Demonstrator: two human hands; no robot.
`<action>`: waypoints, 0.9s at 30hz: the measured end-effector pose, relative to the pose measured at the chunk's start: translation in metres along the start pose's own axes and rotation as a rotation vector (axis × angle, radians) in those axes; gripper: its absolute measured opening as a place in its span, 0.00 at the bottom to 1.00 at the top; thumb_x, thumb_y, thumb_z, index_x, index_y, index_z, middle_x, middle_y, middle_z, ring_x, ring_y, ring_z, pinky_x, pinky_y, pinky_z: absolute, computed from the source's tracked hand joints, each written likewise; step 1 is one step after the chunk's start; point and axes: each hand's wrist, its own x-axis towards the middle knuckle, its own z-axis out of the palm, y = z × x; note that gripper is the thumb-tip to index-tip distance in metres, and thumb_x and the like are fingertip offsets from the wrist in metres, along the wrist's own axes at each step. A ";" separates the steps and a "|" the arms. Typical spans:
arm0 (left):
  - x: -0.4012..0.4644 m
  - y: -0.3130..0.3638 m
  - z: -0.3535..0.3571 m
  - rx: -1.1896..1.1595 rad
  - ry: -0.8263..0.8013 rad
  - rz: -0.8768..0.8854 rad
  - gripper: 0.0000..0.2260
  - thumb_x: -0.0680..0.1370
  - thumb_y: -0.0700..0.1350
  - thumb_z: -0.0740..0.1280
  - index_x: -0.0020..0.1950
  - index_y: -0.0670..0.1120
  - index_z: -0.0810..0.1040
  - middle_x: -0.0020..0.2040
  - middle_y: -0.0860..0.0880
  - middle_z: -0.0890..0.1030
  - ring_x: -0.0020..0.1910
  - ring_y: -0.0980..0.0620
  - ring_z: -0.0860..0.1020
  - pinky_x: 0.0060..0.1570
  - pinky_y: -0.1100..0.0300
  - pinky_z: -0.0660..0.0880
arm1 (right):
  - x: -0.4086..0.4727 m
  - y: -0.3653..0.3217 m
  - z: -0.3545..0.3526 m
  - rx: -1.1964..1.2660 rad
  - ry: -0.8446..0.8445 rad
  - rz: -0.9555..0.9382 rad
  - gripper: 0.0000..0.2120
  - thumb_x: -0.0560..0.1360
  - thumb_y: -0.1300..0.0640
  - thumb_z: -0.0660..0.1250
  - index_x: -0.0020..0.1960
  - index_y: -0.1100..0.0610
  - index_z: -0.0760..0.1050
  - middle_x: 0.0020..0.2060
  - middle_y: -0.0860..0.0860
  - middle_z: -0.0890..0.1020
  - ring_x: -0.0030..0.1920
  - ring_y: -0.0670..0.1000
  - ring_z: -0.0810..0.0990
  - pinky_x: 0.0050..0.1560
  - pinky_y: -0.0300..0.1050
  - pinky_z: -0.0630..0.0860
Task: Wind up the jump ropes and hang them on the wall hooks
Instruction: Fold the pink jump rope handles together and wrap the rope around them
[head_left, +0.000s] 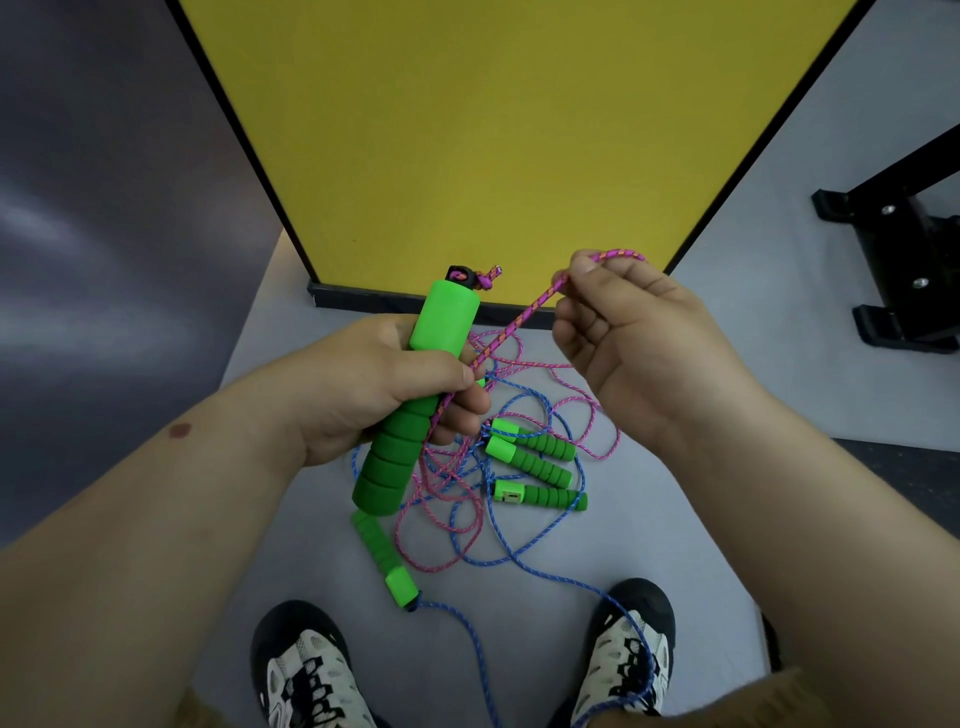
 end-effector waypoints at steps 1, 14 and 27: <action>0.000 0.000 0.000 -0.002 -0.009 0.001 0.02 0.79 0.35 0.67 0.49 0.40 0.76 0.39 0.44 0.85 0.36 0.49 0.83 0.37 0.57 0.81 | -0.001 0.001 0.001 -0.004 -0.012 0.012 0.04 0.79 0.60 0.70 0.46 0.57 0.75 0.38 0.53 0.79 0.34 0.48 0.78 0.39 0.40 0.79; 0.000 0.000 0.001 0.006 0.010 -0.002 0.03 0.80 0.34 0.65 0.49 0.41 0.76 0.38 0.44 0.85 0.35 0.50 0.83 0.36 0.57 0.81 | -0.018 0.023 0.012 -0.233 -0.255 0.091 0.08 0.78 0.64 0.68 0.41 0.56 0.79 0.38 0.55 0.80 0.34 0.47 0.77 0.38 0.39 0.76; 0.001 -0.003 -0.003 0.002 -0.015 -0.014 0.12 0.68 0.42 0.69 0.49 0.40 0.77 0.40 0.43 0.86 0.37 0.48 0.84 0.38 0.57 0.82 | -0.003 -0.002 0.001 -0.059 0.010 -0.009 0.03 0.78 0.62 0.69 0.46 0.57 0.79 0.39 0.52 0.83 0.34 0.48 0.78 0.39 0.40 0.78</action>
